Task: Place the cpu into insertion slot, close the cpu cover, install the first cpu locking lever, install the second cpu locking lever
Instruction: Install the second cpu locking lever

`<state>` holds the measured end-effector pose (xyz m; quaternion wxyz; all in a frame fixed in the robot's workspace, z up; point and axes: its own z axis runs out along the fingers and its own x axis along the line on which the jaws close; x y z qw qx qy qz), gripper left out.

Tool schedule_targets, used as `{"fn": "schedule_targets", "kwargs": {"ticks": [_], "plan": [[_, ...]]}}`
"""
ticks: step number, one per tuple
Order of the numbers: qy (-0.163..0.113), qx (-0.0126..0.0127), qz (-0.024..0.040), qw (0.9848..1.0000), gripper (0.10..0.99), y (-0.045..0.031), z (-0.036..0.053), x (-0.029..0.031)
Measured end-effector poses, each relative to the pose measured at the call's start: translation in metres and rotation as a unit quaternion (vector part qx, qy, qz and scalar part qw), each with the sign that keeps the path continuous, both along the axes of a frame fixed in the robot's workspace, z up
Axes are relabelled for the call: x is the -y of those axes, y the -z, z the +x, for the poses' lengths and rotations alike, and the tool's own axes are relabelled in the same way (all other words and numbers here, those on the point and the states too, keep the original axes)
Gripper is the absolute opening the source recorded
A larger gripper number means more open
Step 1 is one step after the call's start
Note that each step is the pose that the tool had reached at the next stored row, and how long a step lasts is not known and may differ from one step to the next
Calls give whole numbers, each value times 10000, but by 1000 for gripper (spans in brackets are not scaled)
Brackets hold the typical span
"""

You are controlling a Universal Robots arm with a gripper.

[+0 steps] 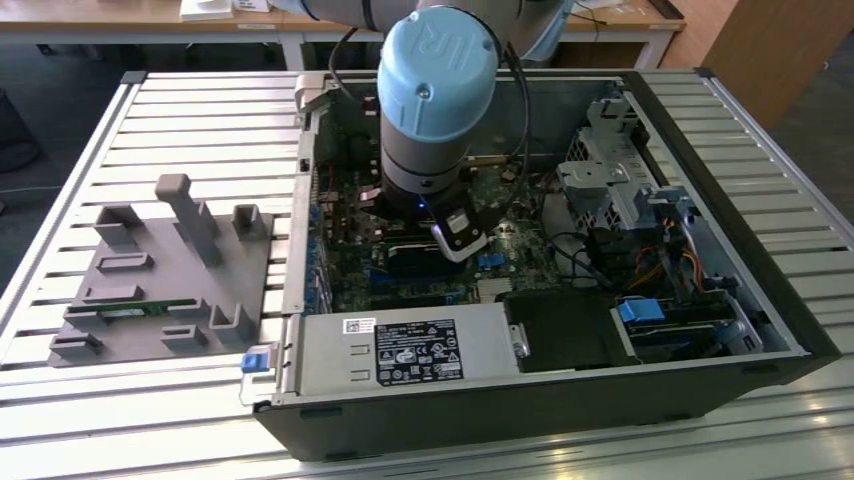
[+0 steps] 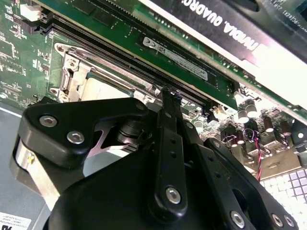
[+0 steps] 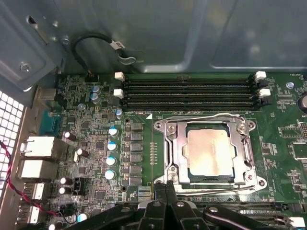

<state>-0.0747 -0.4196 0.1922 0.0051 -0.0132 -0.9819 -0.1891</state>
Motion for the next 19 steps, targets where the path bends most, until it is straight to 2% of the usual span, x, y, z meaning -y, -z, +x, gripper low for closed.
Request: {"fn": "schedule_targets", "kwargs": {"ticks": [9, 19], "plan": [[0, 0, 34, 10000, 118, 27, -13, -22], [0, 0, 45, 10000, 118, 66, -28, -66]]}}
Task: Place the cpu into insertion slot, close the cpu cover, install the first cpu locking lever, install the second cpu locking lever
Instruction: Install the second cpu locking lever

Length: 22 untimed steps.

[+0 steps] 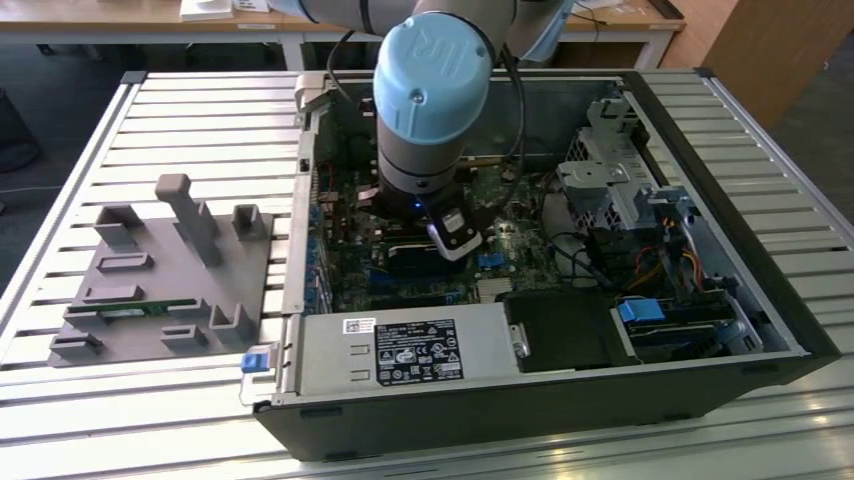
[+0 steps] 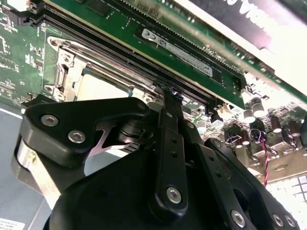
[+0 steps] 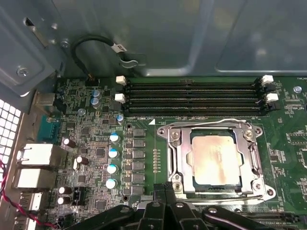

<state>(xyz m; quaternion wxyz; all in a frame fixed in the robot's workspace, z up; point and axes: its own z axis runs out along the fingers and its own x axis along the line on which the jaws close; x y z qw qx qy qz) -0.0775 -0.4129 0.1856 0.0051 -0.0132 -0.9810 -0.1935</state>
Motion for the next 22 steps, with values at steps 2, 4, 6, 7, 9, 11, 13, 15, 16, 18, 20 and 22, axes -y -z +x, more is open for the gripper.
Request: {"fn": "schedule_targets", "kwargs": {"ticks": [2, 4, 6, 7, 9, 11, 13, 15, 16, 18, 20, 22], "plan": [[0, 0, 2, 10000, 118, 7, -3, -9], [0, -1, 4, 10000, 118, 14, -6, -18], [0, -1, 8, 10000, 118, 19, -10, -25], [0, 0, 9, 10000, 118, 20, -12, -26], [-1, 0, 10, 10000, 118, 20, -14, -27], [0, 0, 11, 10000, 118, 21, -16, -27], [0, 0, 11, 10000, 118, 20, -17, -25], [1, 0, 11, 10000, 118, 16, -18, -23], [1, 0, 11, 10000, 118, 14, -18, -21], [3, 0, 11, 10000, 118, 14, -18, -13], [3, 0, 10, 10000, 118, 12, -17, -7], [3, 0, 10, 10000, 118, 5, -18, -2]]}}
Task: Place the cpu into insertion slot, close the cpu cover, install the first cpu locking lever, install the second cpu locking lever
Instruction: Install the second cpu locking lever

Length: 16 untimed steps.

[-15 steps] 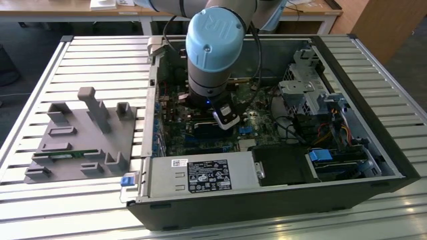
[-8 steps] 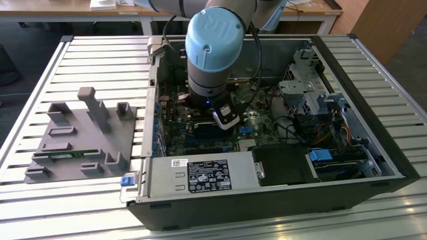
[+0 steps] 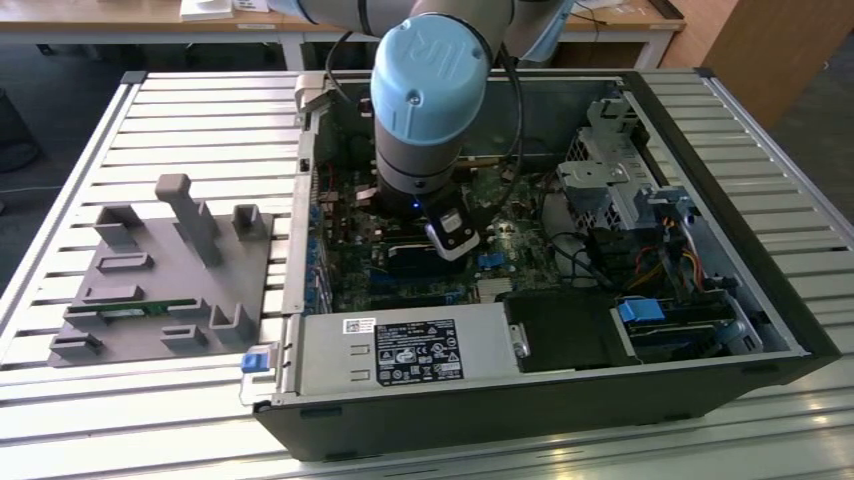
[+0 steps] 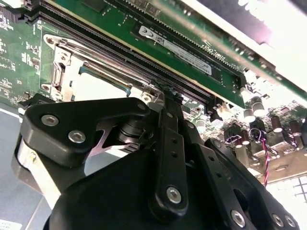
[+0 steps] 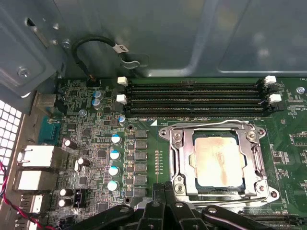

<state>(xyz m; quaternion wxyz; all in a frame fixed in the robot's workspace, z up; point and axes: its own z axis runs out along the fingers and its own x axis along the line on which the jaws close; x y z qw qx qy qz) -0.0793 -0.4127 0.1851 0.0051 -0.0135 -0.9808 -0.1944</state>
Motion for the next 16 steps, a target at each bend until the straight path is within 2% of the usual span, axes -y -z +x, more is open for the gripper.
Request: {"fn": "schedule_targets", "kwargs": {"ticks": [6, 16], "plan": [[0, 0, 4, 10000, 118, -67, 0, 1], [0, 0, 4, 10000, 118, -308, 0, 1]]}}
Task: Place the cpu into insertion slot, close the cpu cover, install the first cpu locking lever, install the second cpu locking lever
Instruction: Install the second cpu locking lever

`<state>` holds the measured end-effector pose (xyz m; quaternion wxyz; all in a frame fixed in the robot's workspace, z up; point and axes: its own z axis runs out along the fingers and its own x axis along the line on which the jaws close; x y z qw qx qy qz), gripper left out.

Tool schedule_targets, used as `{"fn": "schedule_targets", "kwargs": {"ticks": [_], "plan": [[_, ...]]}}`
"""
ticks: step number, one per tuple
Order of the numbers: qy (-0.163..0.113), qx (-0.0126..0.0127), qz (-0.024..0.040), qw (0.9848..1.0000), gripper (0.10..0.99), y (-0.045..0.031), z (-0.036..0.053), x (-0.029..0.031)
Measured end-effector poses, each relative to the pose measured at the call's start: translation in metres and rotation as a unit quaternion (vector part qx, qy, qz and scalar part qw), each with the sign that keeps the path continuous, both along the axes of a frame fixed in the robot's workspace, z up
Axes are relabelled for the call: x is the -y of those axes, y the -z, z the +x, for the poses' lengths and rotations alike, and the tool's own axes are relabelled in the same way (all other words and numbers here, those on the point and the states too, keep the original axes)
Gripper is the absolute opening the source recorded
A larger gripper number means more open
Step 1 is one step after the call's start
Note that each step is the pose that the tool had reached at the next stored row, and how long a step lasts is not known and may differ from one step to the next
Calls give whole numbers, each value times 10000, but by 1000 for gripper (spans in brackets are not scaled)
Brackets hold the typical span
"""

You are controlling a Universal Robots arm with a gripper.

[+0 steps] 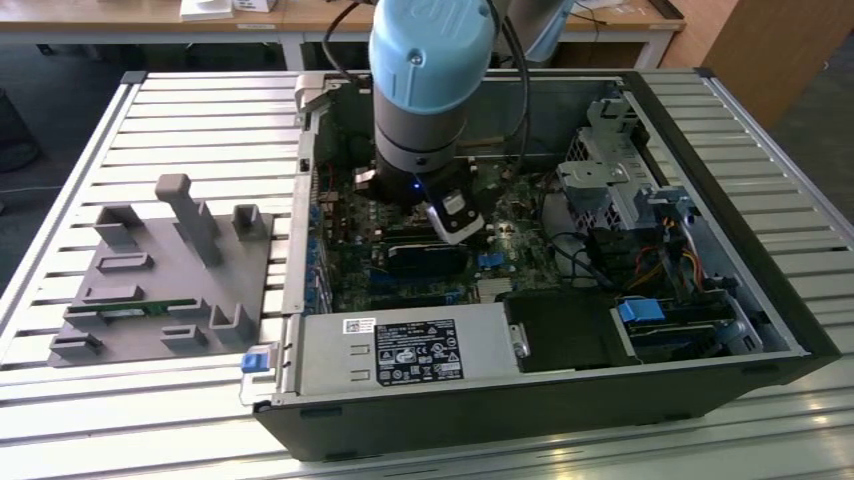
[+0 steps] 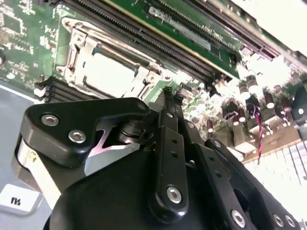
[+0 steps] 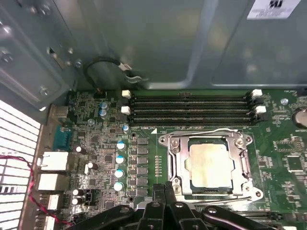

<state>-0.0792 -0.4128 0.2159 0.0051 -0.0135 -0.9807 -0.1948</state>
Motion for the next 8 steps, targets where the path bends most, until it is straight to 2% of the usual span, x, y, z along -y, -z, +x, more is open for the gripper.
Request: {"fn": "schedule_targets", "kwargs": {"ticks": [4, 8], "plan": [[0, 0, 1, 10000, 118, -120, 0, 0], [0, 0, 2, 10000, 118, -180, 1, 0]]}}
